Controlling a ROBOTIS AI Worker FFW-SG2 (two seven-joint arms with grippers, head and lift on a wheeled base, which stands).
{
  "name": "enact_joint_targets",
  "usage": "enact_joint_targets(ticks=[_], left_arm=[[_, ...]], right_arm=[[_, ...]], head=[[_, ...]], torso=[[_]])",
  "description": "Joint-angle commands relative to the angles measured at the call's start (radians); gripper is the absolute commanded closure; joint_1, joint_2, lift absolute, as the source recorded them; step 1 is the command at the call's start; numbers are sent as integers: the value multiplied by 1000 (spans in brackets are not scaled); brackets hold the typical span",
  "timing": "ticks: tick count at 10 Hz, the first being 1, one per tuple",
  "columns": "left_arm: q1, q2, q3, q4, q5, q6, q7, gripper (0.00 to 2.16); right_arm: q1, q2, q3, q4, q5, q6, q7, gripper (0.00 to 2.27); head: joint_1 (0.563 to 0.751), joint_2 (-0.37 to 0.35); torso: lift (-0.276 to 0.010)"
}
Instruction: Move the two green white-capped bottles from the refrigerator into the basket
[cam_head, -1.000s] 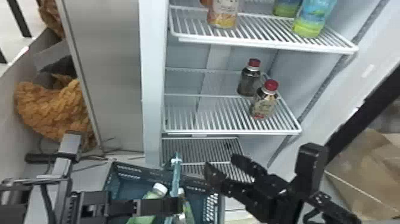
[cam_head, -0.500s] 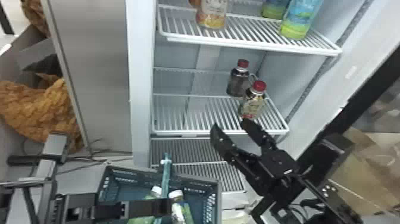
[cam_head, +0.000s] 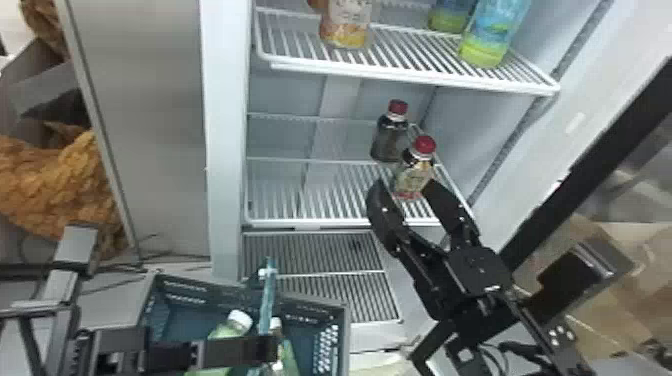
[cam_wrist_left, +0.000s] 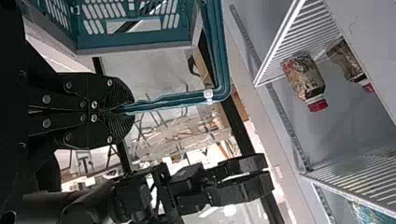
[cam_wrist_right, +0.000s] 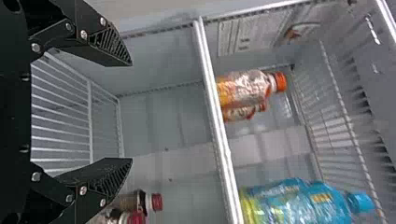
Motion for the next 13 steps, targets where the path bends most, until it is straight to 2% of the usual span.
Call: enact_joint_targets(ticks=[1, 7, 13], left_arm=[[2, 1, 0, 0, 3, 0, 0, 1161], [14, -1, 6, -12, 7, 0, -2, 1161], [22, -1, 10, -15, 9, 0, 0, 1161]], right_arm=[[24, 3, 11, -9, 10, -35, -40, 351], [100, 34, -9, -9, 8, -45, -47, 351], [127, 37, -9, 18, 2, -104, -43, 352]], head=[[695, -302], [695, -342], [695, -350]], torso=[[-263], [-263], [-263]])
